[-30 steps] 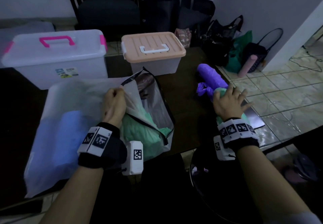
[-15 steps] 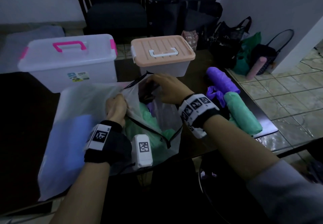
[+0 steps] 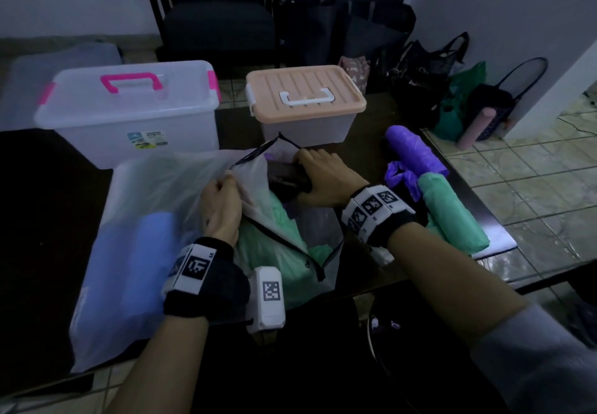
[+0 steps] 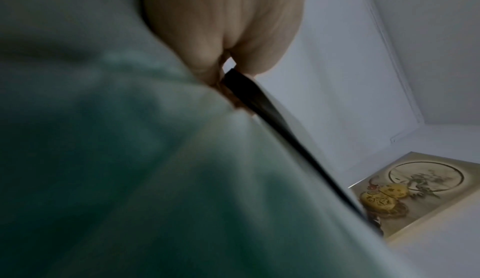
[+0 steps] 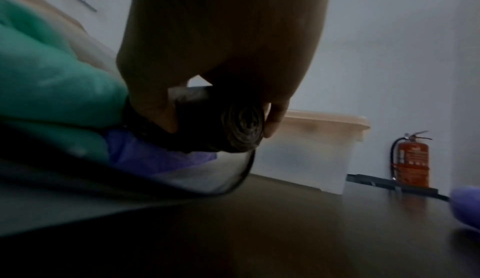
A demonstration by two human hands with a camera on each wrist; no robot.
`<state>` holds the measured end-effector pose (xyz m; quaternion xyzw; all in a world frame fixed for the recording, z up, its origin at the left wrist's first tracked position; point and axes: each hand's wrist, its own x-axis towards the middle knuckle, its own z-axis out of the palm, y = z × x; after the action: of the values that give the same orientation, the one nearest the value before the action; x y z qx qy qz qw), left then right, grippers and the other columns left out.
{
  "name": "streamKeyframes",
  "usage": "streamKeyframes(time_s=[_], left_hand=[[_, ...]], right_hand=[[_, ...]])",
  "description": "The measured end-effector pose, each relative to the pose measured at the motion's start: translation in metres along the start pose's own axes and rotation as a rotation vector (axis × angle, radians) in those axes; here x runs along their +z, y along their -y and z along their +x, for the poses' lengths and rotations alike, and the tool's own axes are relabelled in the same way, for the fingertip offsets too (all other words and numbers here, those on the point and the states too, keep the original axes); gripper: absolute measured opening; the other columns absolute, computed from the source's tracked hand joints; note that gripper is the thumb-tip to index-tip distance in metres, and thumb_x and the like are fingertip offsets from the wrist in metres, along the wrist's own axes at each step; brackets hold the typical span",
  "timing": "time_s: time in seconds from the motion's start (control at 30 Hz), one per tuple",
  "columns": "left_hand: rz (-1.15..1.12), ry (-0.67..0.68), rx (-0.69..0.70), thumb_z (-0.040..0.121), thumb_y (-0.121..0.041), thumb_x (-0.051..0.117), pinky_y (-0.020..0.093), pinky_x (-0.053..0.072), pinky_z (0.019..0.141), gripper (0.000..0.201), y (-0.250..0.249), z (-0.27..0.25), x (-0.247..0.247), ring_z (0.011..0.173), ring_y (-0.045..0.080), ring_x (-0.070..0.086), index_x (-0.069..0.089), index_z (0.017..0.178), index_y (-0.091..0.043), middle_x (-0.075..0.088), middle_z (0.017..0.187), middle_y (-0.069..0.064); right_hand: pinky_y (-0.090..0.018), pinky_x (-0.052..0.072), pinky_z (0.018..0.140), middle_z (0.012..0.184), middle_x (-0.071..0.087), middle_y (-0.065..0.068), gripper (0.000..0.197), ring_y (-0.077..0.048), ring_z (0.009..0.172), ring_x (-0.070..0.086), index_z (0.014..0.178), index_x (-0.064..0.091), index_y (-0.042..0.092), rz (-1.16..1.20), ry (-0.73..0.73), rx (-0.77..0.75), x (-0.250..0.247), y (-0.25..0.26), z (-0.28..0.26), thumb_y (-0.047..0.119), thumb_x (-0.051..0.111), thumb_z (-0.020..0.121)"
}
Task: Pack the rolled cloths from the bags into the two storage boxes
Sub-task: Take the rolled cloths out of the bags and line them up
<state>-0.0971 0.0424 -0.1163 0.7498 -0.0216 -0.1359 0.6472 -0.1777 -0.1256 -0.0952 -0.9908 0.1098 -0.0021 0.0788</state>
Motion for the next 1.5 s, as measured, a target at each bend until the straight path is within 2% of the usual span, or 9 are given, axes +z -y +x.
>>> streamKeyframes(time_s=[0.13, 0.27, 0.4, 0.73, 0.97, 1.23, 1.3, 1.4, 1.5], left_hand=[[0.001, -0.011, 0.014, 0.096, -0.024, 0.039, 0.031, 0.038, 0.066, 0.042, -0.004, -0.004, 0.001, 0.052, 0.02, 0.047, 0.043, 0.055, -0.014, 0.052, 0.04, -0.004], [-0.011, -0.017, 0.044, 0.095, -0.019, 0.04, 0.03, 0.037, 0.064, 0.04, -0.001, -0.002, 0.003, 0.05, 0.016, 0.045, 0.044, 0.056, -0.015, 0.051, 0.041, -0.003], [0.003, -0.008, 0.061, 0.092, -0.014, 0.039, 0.028, 0.035, 0.056, 0.038, 0.0, -0.001, 0.005, 0.036, 0.002, 0.043, 0.043, 0.054, -0.014, 0.049, 0.034, -0.009], [0.031, -0.022, 0.095, 0.09, -0.015, 0.042, 0.027, 0.035, 0.053, 0.036, 0.001, -0.001, 0.003, 0.048, 0.012, 0.045, 0.045, 0.054, -0.014, 0.048, 0.052, 0.002], [0.044, -0.015, 0.076, 0.087, -0.014, 0.043, 0.029, 0.033, 0.055, 0.032, 0.001, -0.001, 0.003, 0.054, 0.014, 0.041, 0.044, 0.056, -0.016, 0.047, 0.058, 0.001], [0.064, 0.0, 0.067, 0.094, -0.034, 0.049, 0.029, 0.032, 0.054, 0.038, -0.005, -0.008, 0.002, 0.056, 0.016, 0.04, 0.043, 0.06, -0.016, 0.045, 0.059, 0.002], [0.076, 0.006, 0.055, 0.094, -0.035, 0.05, 0.028, 0.032, 0.054, 0.038, -0.004, -0.008, 0.003, 0.057, 0.016, 0.04, 0.044, 0.062, -0.015, 0.045, 0.061, 0.002], [0.095, -0.017, 0.044, 0.095, -0.035, 0.048, 0.031, 0.036, 0.062, 0.036, -0.005, -0.007, 0.003, 0.067, 0.023, 0.047, 0.047, 0.066, -0.012, 0.049, 0.067, 0.007], [0.126, -0.054, 0.029, 0.096, -0.035, 0.045, 0.038, 0.041, 0.075, 0.037, -0.005, -0.007, 0.004, 0.092, 0.039, 0.056, 0.053, 0.077, -0.004, 0.058, 0.086, 0.023]], right_hand=[[-0.035, 0.038, 0.092, 0.118, 0.052, -0.014, 0.066, -0.032, 0.11, 0.049, 0.13, 0.042, 0.009, 0.187, -0.042, 0.034, 0.001, -0.025, -0.032, 0.032, 0.067, 0.073], [-0.025, 0.032, 0.095, 0.121, 0.049, -0.016, 0.087, -0.028, 0.114, 0.046, 0.142, 0.032, 0.014, 0.365, -0.114, 0.194, 0.001, -0.055, -0.067, 0.051, 0.048, 0.064], [-0.04, 0.032, 0.103, 0.125, 0.041, -0.025, 0.079, -0.039, 0.121, 0.04, 0.15, 0.017, 0.023, 0.269, -0.206, 0.509, 0.0, -0.081, -0.072, 0.032, 0.06, 0.084], [-0.06, 0.004, 0.111, 0.143, 0.029, -0.029, 0.066, -0.04, 0.14, 0.013, 0.148, 0.018, 0.023, -0.14, -0.196, 0.88, 0.008, -0.09, -0.037, 0.021, 0.048, 0.088], [-0.062, 0.001, 0.111, 0.157, -0.003, -0.015, 0.063, -0.045, 0.141, -0.006, 0.148, 0.014, 0.032, -0.003, -0.05, 0.927, 0.018, -0.101, -0.033, 0.024, 0.042, 0.093], [-0.057, -0.007, 0.112, 0.158, -0.003, -0.012, 0.063, -0.039, 0.143, -0.012, 0.15, 0.012, 0.033, 0.168, -0.024, 0.979, 0.0, -0.096, -0.029, 0.052, 0.035, 0.094], [-0.055, -0.003, 0.113, 0.157, 0.005, -0.014, 0.062, -0.035, 0.144, -0.005, 0.148, 0.02, 0.024, 0.2, -0.227, 0.894, -0.005, -0.081, -0.03, 0.044, 0.041, 0.093], [-0.044, 0.031, 0.104, 0.132, 0.046, -0.017, 0.04, -0.032, 0.125, 0.04, 0.127, 0.045, 0.007, 0.431, -0.508, 0.725, -0.008, -0.046, -0.023, 0.026, 0.048, 0.092], [-0.031, 0.048, 0.064, 0.078, 0.062, -0.011, 0.021, -0.022, 0.07, 0.059, 0.095, 0.06, 0.001, 1.042, -0.311, 0.678, -0.004, -0.006, -0.006, 0.015, 0.044, 0.094]])
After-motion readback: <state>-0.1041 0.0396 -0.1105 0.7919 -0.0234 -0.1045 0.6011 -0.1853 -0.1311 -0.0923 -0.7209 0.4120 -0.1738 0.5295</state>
